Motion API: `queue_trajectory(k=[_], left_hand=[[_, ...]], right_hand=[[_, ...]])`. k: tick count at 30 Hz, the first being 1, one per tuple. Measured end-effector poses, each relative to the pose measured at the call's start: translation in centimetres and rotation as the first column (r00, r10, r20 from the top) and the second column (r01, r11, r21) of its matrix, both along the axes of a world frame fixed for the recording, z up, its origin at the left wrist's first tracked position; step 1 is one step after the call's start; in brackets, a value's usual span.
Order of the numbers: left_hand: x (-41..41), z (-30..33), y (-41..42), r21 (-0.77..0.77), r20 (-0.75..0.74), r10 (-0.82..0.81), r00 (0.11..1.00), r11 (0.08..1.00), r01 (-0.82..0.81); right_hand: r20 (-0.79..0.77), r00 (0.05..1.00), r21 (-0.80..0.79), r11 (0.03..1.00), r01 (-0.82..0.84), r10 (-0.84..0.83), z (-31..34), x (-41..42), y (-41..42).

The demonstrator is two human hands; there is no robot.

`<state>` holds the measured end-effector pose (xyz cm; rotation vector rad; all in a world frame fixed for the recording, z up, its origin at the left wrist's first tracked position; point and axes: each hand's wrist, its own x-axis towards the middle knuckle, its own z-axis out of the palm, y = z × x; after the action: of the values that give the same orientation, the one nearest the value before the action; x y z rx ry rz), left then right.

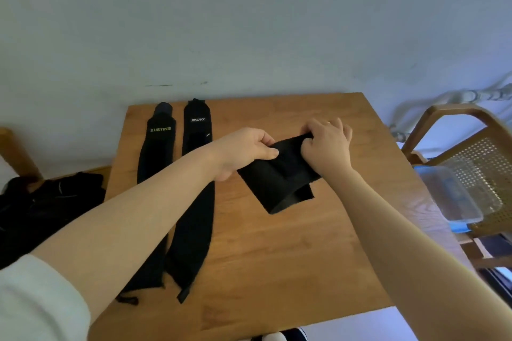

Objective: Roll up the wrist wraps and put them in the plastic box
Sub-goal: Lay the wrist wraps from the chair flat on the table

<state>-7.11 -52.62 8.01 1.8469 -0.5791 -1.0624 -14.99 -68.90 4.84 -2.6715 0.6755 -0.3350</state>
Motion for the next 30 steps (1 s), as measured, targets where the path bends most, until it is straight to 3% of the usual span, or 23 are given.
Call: queue_trajectory(k=[2,5,9,11,14,16,18,21,25,30], left_hand=[[-1.2,-2.2,-1.1,0.102,-0.059,0.087,0.994,0.991,-0.081],[-3.0,-6.4,-1.9,0.251,-0.243,0.346,0.906,0.925,-0.286],[-3.8,-9.3,-1.7,0.311,-0.404,0.68,0.612,0.731,-0.608],[-3.7,-9.7,-1.5,0.305,-0.415,0.724,0.551,0.681,-0.666],[-3.2,-9.9,-1.1,0.278,-0.42,0.701,0.577,0.704,-0.653],[-2.6,-10.1,-0.8,0.249,-0.391,0.677,0.623,0.73,-0.637],[-1.7,-10.4,-0.4,0.217,-0.355,0.686,0.635,0.721,-0.658],[0.0,-10.8,-0.1,0.153,-0.351,0.725,0.592,0.668,-0.728],[2.5,-10.4,-0.3,0.07,-0.434,0.745,0.506,0.588,-0.805],[5.4,-11.5,-0.5,0.065,-0.183,0.678,0.712,0.731,-0.679]], right_hand=[[-0.111,0.977,-0.001,0.983,-0.184,0.182,-0.1,1.1,-1.4],[-0.298,0.843,0.314,0.88,-0.356,0.447,-2.1,1.4,-2.0],[-0.442,0.798,0.461,0.867,-0.19,0.41,-6.2,-0.6,-2.0],[-0.474,0.795,0.568,0.821,-0.051,0.378,-7.6,-1.3,-1.7],[-0.385,0.852,0.774,0.626,0.09,0.354,-8.5,-0.9,-0.9],[-0.29,0.885,0.872,0.481,0.088,0.363,-8.3,-0.1,-0.3],[-0.225,0.898,0.907,0.417,0.053,0.377,-8.2,0.4,0.0],[-0.241,0.865,0.879,0.477,0.002,0.441,-8.8,0.9,0.2],[-0.349,0.703,0.816,0.57,-0.098,0.62,-8.6,1.4,1.0],[-0.383,0.661,0.808,0.581,-0.097,0.645,-9.0,2.4,0.3]])
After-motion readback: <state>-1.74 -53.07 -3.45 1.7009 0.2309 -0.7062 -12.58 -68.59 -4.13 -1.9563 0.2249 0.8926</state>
